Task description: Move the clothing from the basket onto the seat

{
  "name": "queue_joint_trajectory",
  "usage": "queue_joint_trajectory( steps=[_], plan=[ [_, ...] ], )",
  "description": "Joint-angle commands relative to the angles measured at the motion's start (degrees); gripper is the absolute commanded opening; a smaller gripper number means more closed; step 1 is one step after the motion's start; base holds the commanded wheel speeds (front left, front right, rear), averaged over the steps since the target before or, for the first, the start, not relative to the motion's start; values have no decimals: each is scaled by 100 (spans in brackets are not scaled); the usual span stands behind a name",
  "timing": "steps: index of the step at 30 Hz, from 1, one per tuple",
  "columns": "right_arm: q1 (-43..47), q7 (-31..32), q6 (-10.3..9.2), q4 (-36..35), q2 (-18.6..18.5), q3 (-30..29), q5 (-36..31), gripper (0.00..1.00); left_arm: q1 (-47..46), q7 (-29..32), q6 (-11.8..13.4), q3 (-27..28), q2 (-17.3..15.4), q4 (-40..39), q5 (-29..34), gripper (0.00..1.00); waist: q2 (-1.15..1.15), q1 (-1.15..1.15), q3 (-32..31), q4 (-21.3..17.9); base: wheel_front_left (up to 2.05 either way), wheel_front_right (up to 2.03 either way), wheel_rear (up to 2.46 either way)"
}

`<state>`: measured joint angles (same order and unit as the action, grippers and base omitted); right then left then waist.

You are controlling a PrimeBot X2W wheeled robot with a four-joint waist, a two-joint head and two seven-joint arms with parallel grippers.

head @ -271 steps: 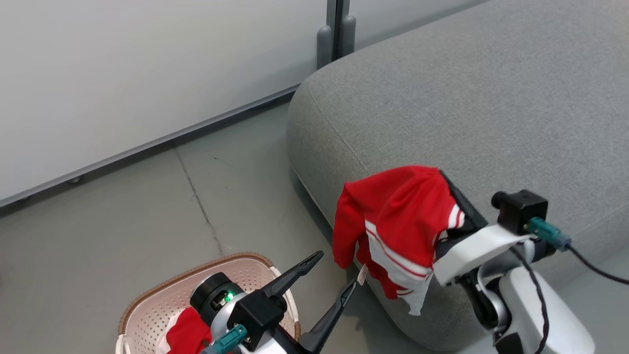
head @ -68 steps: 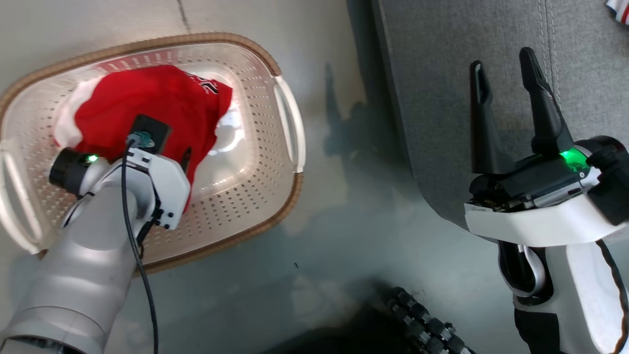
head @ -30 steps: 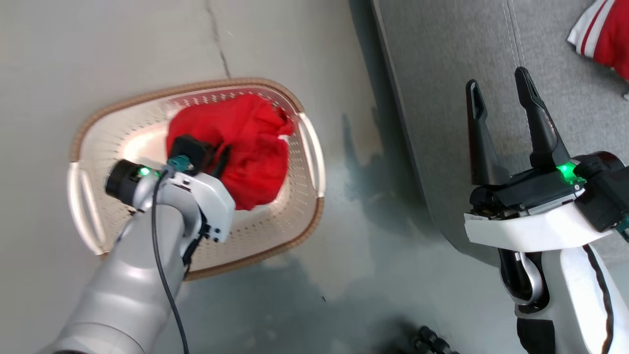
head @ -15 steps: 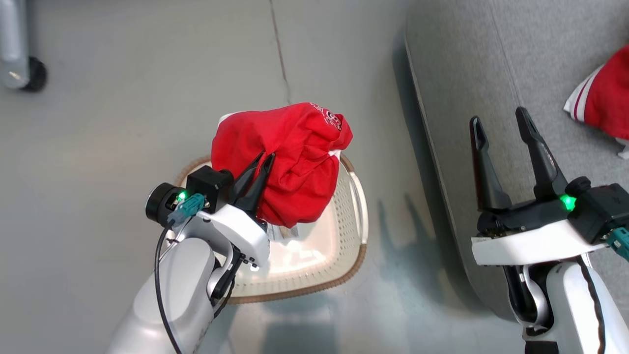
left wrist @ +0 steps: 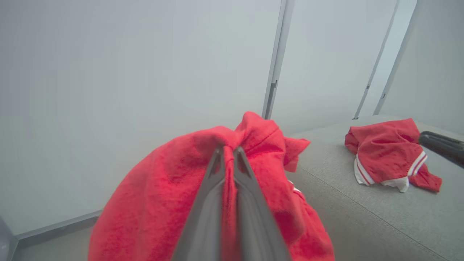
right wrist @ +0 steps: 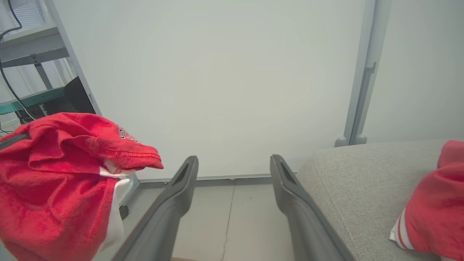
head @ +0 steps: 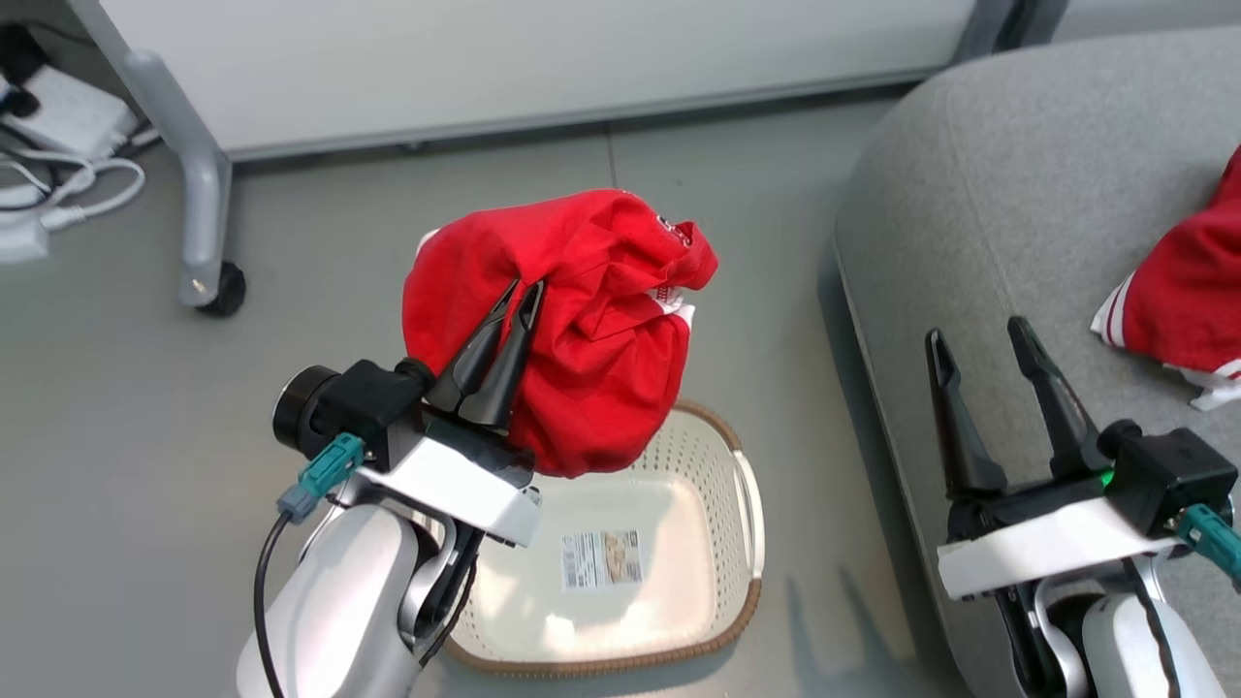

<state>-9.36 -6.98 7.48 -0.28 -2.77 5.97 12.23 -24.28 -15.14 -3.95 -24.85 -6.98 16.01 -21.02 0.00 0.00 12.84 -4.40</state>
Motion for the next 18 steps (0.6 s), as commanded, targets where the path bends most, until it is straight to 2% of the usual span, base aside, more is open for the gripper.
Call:
queue_joint_trajectory(
  steps=[1,11,18],
  plan=[
    [107,49,4,15,-27,-21,34,100,108,-9,36,30,-47,-105,9,0,0,0,-296,61,0,0,0],
    [696,262,4,-17,-27,-49,62,100,879,125,340,61,-228,-983,-71,0,0,0,-1059,79,0,0,0],
    [1046,408,4,-169,-26,-112,66,100,1340,292,505,23,-362,-1486,-83,0,0,0,-1353,150,0,0,0]
  ],
)
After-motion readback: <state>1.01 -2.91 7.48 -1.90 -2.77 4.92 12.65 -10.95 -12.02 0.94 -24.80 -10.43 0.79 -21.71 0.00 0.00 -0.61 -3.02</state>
